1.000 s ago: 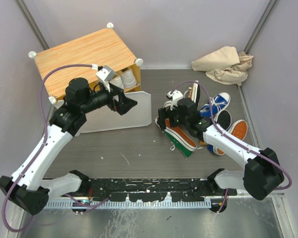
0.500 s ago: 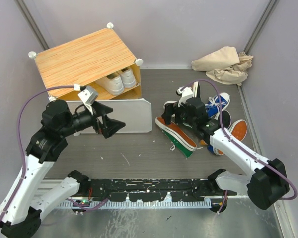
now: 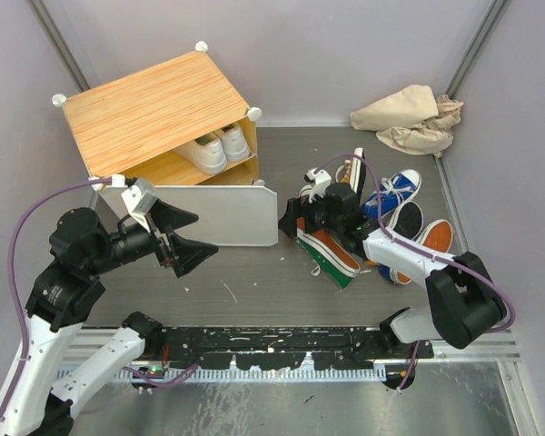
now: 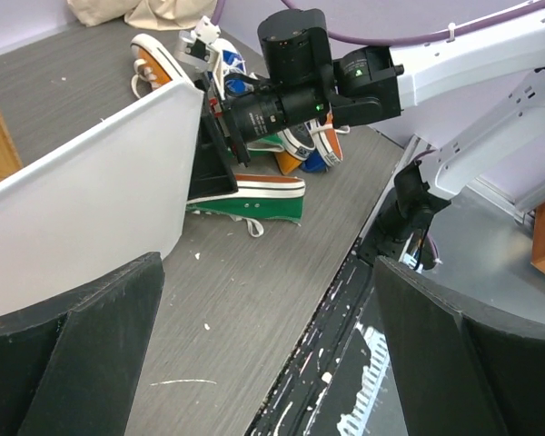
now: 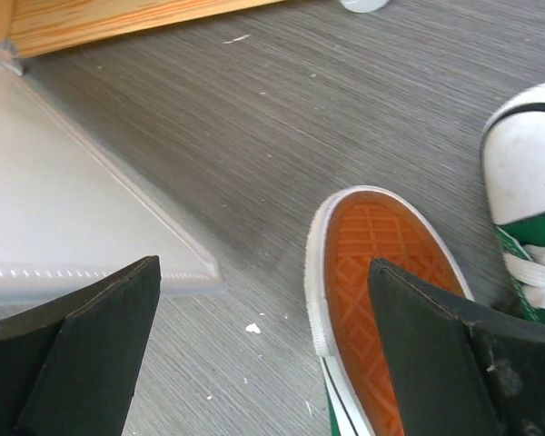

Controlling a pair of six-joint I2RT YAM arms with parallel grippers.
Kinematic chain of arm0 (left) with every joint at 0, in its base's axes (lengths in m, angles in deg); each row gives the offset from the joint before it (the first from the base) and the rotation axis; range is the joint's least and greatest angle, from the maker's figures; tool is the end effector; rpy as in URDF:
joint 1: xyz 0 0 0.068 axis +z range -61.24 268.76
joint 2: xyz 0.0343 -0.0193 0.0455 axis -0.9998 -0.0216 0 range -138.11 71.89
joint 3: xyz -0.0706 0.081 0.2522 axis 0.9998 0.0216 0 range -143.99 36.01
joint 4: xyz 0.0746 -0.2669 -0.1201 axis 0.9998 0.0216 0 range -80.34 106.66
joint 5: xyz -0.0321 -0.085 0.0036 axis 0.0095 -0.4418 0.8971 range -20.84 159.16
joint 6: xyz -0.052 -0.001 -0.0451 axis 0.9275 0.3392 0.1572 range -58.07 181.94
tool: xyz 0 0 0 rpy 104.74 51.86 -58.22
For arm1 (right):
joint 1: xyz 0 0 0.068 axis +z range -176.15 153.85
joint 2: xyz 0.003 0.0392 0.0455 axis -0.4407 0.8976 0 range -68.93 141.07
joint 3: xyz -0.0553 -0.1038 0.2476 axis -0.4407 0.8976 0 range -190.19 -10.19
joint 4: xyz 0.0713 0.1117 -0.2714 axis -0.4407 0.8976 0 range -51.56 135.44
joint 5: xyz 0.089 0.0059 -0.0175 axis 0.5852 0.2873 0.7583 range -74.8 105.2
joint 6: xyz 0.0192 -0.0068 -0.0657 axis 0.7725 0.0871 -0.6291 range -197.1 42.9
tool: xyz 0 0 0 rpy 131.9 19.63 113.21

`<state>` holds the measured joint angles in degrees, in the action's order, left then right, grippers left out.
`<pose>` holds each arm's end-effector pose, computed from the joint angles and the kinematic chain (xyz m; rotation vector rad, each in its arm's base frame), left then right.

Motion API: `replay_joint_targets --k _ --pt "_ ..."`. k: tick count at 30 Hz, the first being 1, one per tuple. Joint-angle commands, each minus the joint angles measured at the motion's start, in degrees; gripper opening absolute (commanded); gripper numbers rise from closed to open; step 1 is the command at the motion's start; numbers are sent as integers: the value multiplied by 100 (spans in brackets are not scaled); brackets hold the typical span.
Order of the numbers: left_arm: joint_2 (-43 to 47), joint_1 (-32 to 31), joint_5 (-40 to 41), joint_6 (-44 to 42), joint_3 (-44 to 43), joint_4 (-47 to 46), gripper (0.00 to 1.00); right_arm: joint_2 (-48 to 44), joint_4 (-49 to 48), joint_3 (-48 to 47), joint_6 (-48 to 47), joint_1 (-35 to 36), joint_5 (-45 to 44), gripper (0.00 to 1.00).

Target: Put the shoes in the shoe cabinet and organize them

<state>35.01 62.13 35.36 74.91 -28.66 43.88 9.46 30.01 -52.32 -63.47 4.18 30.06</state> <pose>0.1238 -0.0968 0.4465 0.6626 1.6387 -1.0041 0.2924 0.1875 0.1918 -0.4718 2.0691 0.7332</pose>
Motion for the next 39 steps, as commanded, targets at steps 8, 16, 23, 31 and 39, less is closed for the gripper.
replay_joint_targets --k 8,16,23,31,39 --pt "-29 -4 -53 454 -282 -323 99 -1121 -5 409 -481 1547 308 100" --pt "-298 -8 308 681 -886 -124 98 -1764 -15 771 373 4255 -502 100" --pt "-359 -7 436 759 -718 438 96 -1772 1031 498 -36 4394 -3034 100" --pt "-19 -8 622 783 -482 654 96 -1508 2739 -267 -201 3526 -6041 100" --pt "73 0 587 703 -322 702 96 -736 1550 184 -640 2042 -4860 99"
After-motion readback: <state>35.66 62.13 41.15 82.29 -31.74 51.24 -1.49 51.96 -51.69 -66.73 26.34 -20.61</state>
